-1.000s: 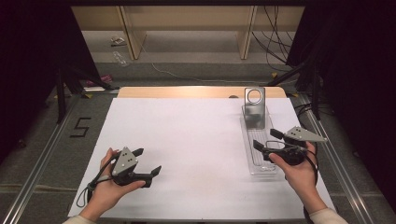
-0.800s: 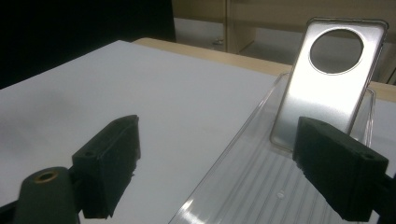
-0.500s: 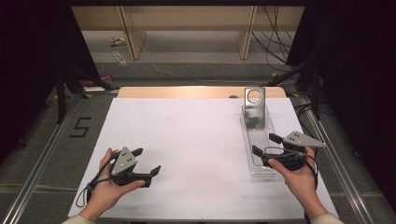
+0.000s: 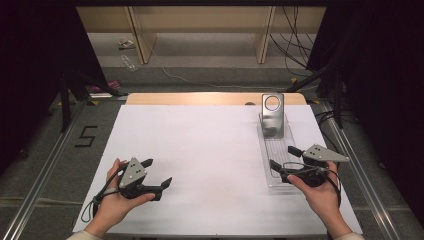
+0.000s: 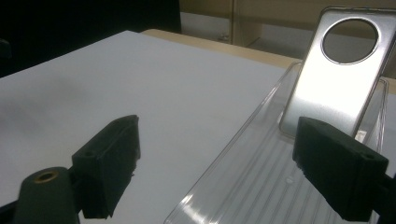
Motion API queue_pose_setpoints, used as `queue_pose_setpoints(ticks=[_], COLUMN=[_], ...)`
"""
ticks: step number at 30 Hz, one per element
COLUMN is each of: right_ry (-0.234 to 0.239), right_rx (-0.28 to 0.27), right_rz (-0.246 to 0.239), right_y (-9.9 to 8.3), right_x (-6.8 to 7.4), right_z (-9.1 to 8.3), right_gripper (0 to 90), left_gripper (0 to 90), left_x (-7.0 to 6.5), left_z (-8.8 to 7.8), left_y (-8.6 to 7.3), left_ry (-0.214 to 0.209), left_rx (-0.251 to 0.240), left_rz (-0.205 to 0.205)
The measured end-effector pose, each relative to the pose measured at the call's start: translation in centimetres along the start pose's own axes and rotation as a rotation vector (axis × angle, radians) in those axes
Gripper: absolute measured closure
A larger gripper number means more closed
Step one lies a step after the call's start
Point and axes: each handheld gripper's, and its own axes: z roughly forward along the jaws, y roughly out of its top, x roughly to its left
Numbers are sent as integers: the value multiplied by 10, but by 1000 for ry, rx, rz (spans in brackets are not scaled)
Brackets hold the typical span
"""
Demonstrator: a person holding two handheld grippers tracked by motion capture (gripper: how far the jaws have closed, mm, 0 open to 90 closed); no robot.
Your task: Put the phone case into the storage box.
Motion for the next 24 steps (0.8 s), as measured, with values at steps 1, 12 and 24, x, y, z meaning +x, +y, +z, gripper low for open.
queue_pose_setpoints(ticks=[1,12,24], right_ry=[0,4,7], right_rx=[-1,5,2], right_rz=[-2,-5,-11], right_y=[0,-3,-4], right_x=[0,1,2], right_z=[0,0,1], right_gripper=[163,163,163], left_gripper=[127,127,128], left_x=[0,0,1], left_z=[0,0,1], left_y=[0,0,-1], left_ry=[0,0,0], left_rx=[0,-1,2], left_rz=[0,-2,-8])
